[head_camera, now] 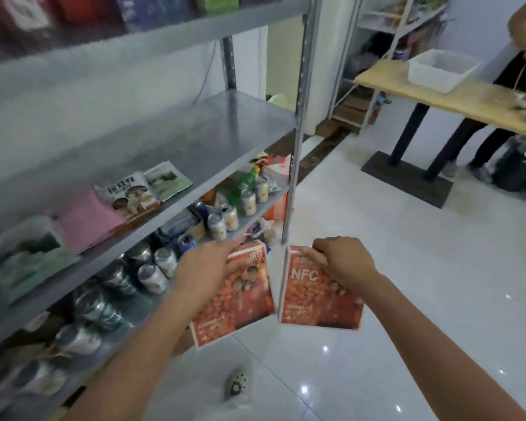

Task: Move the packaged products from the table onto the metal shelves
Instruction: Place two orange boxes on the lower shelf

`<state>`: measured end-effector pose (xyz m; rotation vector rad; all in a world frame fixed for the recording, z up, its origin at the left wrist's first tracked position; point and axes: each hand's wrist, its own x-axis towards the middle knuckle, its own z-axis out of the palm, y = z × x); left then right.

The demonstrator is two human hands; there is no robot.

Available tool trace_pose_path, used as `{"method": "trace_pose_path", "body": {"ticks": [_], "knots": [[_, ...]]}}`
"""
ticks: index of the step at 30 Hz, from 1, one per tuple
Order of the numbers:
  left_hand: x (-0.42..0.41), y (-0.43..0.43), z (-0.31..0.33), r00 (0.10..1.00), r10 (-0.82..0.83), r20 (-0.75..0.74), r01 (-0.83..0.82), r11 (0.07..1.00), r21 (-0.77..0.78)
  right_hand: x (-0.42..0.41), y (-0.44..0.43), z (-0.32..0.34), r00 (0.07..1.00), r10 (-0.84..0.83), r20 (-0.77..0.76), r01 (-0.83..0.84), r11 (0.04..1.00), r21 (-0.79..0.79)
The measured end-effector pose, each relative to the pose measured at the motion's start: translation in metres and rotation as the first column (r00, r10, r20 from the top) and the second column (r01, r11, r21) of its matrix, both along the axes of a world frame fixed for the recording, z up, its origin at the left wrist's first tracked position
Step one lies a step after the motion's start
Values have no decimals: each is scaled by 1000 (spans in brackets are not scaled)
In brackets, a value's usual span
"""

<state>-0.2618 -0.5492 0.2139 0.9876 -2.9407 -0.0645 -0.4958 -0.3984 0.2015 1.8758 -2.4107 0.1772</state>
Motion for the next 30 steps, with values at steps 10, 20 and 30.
{"method": "trace_pose_path", "body": {"ticks": [10, 20, 30], "knots": [[17, -132, 41, 969, 235, -81, -241, 968, -73, -6, -176, 16, 979, 199, 45, -193, 974, -122], [-44, -221, 42, 936, 311, -162, -333, 934, -128, -77, -307, 20, 917, 394, -65, -399, 893, -206], [-145, -299, 39, 867, 416, -274, -488, 818, -304, -187, -449, 47, 722, 661, -206, -689, 657, -305]]}}
